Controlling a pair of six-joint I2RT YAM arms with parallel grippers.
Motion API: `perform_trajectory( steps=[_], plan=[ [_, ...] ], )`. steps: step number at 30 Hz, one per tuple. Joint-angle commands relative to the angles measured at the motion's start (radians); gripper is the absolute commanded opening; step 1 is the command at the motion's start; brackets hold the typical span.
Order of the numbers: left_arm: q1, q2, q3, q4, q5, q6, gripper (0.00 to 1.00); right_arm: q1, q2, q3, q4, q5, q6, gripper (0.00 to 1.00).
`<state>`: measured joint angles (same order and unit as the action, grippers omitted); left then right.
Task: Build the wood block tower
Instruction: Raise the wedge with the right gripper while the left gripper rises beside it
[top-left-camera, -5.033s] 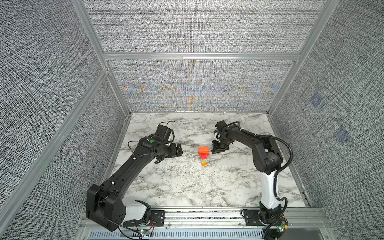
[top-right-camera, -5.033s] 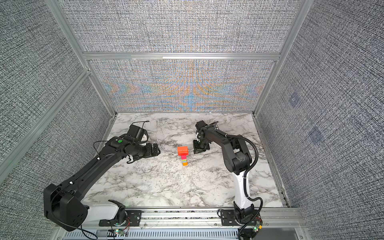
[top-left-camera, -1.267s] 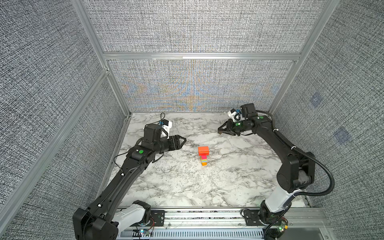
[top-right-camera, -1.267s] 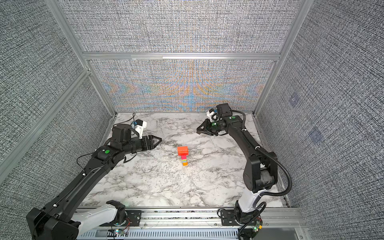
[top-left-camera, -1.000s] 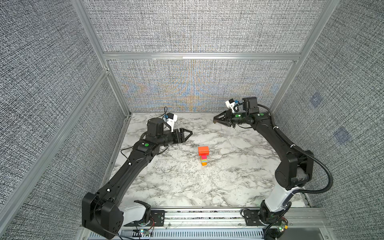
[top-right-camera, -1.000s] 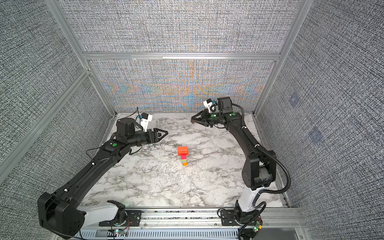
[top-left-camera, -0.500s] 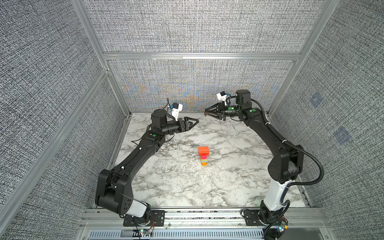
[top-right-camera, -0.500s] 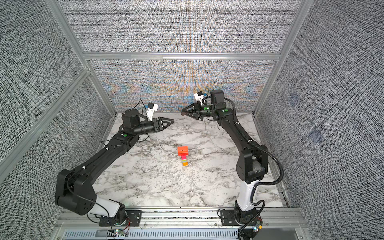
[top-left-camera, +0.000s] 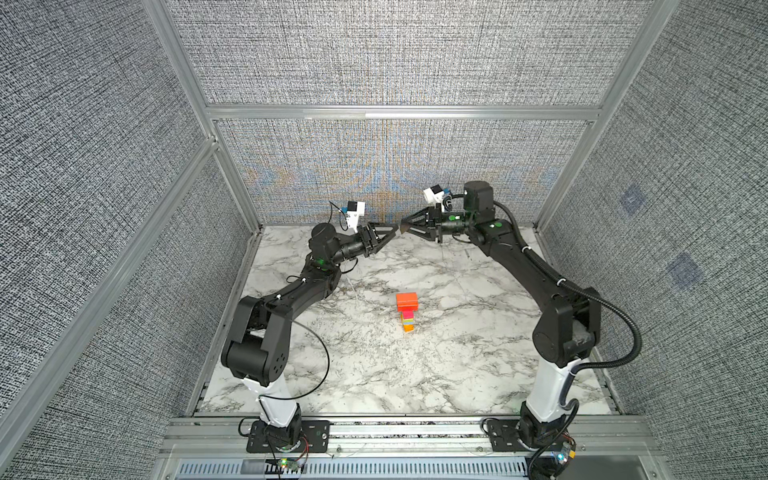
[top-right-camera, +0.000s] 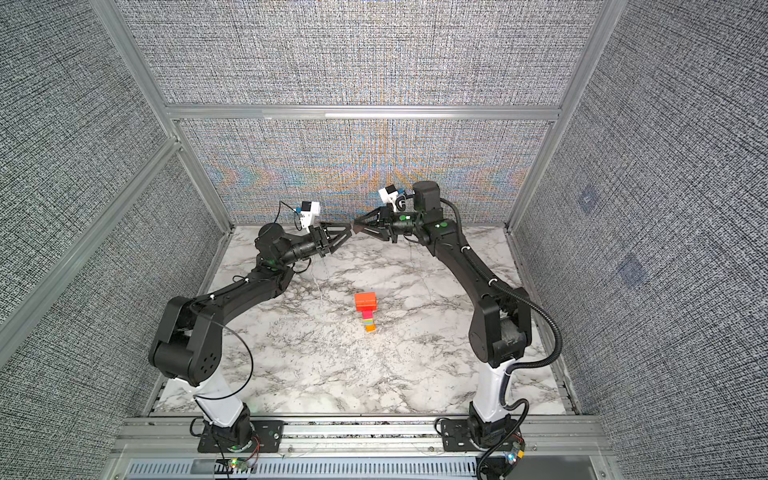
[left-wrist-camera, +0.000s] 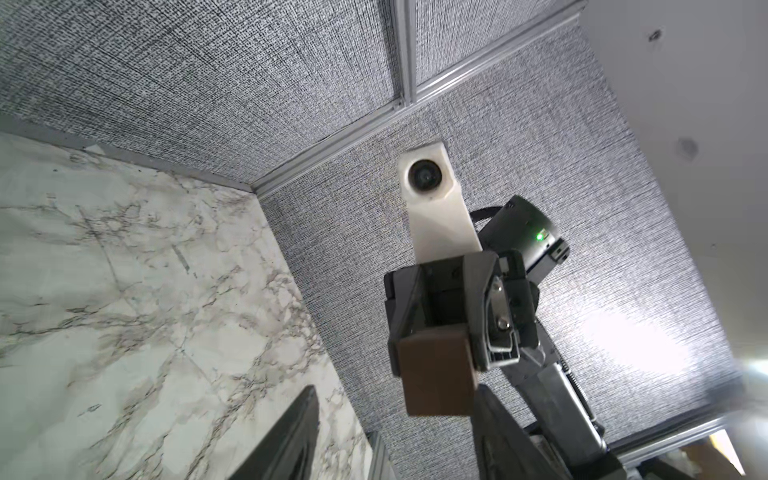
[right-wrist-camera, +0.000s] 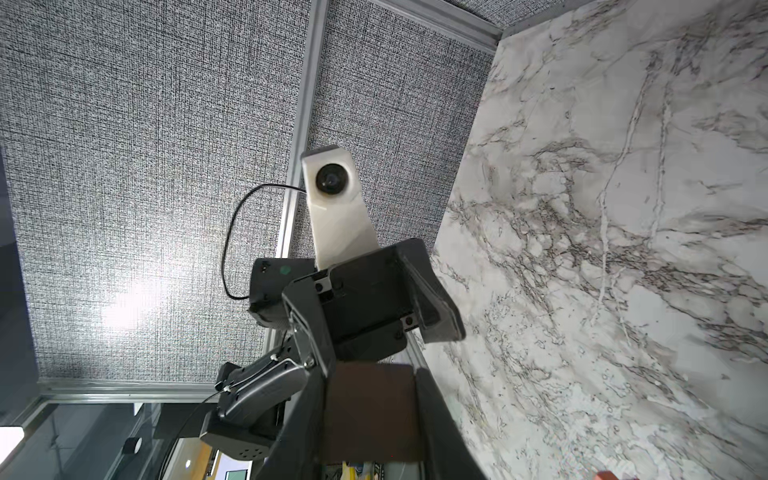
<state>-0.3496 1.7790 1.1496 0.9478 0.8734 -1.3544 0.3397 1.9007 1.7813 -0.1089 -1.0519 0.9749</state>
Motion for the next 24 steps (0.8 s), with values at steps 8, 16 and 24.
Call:
perform_trajectory(
  steps=[8, 16, 24],
  plan=[
    [-0.002, -0.021, 0.027, 0.1, -0.008, -0.12, 0.58, -0.002, 0.033, 0.039, 0.043, -0.013, 0.017, 0.12],
    [-0.002, -0.041, 0.013, -0.027, -0.006, -0.057, 0.69, -0.001, 0.059, 0.073, 0.059, -0.011, 0.037, 0.12],
    [-0.001, -0.027, 0.025, -0.076, -0.018, -0.065, 0.68, 0.004, 0.07, 0.078, 0.07, -0.008, 0.047, 0.12]
  ],
)
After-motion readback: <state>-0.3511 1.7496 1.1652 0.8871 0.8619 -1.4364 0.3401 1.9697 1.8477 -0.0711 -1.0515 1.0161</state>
